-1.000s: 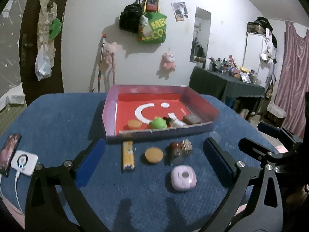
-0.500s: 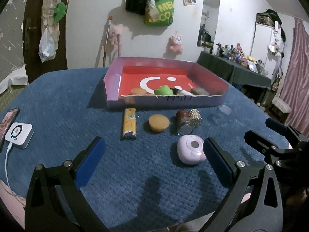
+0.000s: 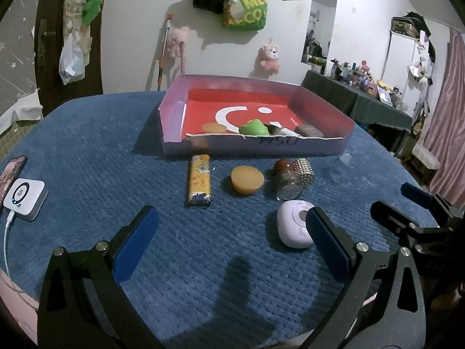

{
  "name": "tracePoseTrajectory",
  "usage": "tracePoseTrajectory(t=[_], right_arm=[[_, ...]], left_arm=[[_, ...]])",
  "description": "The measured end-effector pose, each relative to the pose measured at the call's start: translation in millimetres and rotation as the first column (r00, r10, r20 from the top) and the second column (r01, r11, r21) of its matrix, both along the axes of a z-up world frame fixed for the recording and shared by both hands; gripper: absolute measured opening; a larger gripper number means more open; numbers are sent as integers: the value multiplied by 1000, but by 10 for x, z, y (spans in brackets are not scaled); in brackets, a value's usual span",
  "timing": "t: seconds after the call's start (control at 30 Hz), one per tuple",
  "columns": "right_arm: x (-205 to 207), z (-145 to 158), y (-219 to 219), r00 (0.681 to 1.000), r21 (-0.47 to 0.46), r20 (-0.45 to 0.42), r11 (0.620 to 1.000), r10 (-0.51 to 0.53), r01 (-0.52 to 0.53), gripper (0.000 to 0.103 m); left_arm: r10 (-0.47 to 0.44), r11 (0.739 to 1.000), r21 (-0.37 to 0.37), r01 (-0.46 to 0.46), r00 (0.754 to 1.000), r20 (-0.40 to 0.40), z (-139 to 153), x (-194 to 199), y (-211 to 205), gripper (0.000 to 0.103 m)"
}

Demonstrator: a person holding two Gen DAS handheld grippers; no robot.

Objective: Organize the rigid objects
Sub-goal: 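Lift both tools out of the tray and move back over the table, then grasp the yellow lighter with the left tool while the right tool grasps the clear cup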

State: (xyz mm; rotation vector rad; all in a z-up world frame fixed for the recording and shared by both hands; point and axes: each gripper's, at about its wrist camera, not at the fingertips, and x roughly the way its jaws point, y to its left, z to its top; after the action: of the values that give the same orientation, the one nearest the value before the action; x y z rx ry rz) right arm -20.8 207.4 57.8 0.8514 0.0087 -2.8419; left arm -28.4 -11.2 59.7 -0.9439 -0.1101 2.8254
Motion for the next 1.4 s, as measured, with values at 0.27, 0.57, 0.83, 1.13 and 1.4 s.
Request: tracePoseTrajectory(t=[0.27, 0.57, 0.83, 1.13, 1.4], right_arm=[[-104, -23, 9, 1000, -6, 21, 1000, 1, 0, 103], [-317, -14, 95, 998, -23, 54, 1000, -12, 13, 103], [-633, -28, 153, 993, -17, 117, 1000, -17, 19, 101], [-967, -116, 190, 976, -8, 217, 1000, -18, 21, 96], [-1153, -199, 187, 960, 29, 277, 999, -31, 24, 88]], left_arm=[[39, 999, -17, -39, 999, 30, -21, -151, -103, 103], [37, 998, -48, -34, 997, 71, -37, -366, -155, 103], [35, 998, -59, -29, 993, 115, -51, -622, -222, 103], [50, 996, -84, -34, 980, 195, -150, -919, -320, 103], [57, 993, -114, -30, 967, 248, -237, -1063, -368, 95]])
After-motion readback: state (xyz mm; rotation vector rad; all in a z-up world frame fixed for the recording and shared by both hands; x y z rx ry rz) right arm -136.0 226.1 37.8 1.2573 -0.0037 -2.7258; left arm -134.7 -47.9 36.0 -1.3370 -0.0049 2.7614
